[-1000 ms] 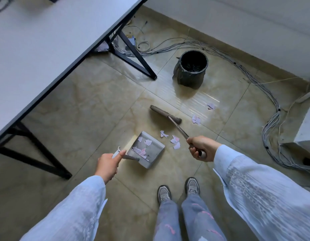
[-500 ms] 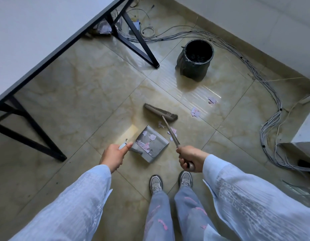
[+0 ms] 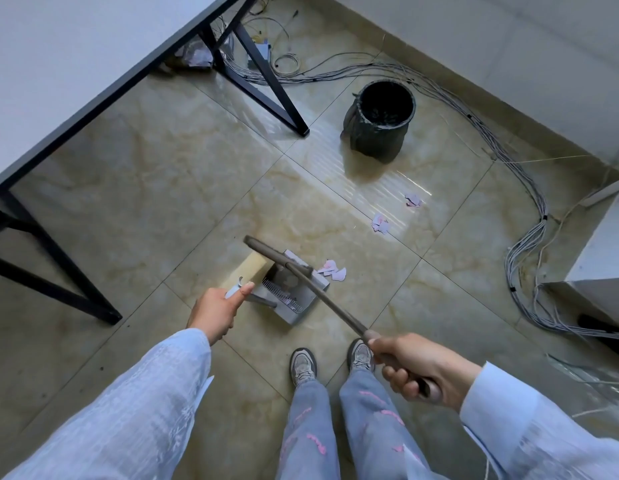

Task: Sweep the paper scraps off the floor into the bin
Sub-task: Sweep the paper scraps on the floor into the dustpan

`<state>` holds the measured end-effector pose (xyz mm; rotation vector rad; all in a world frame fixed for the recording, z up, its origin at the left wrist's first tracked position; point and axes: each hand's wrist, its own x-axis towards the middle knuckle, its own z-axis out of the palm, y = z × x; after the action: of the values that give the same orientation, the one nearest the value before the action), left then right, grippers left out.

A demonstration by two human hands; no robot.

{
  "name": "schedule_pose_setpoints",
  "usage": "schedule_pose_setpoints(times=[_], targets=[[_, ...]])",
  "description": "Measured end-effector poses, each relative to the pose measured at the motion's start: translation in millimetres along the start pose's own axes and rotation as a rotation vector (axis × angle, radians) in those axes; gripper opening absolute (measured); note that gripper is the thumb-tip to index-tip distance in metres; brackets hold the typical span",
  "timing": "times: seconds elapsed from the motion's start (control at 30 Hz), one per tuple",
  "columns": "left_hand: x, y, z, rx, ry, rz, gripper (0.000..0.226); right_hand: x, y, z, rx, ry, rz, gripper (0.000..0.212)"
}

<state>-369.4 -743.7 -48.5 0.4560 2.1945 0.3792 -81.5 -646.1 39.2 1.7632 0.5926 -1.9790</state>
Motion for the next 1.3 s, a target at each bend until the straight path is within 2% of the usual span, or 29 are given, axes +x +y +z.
schedule_pose_setpoints(times=[0.07,0.1,0.23,0.43,0.73,1.0,1.3], targets=[[-1,0,0,0.003,-0.006,-0.004,0.058,-6,4,-5,0.006,0.01,-0.02,0.019],[-1,0,0,0.001,-0.008,-0.003,0.058,-8,5,-9,0.028,0.021,-0.028,0.018],[-3,2,-4,0.019,-0.014,0.007,0.058,-8,2,-28,0.099,0.071,-0.05,0.019],[-7,12,-4,0.082,-0.063,0.05,0.058,2,-13,-54,0.278,0.102,-0.069,0.033],[-5,34,9,0.232,-0.126,0.096,0.059,31,-5,-42,0.463,0.106,-0.084,0.029],[0,45,9,0.339,-0.153,0.102,0.058,43,9,-5,0.489,0.059,-0.03,0.029],[2,38,6,0.341,-0.146,0.08,0.057,20,19,18,0.547,-0.099,0.036,0.03]])
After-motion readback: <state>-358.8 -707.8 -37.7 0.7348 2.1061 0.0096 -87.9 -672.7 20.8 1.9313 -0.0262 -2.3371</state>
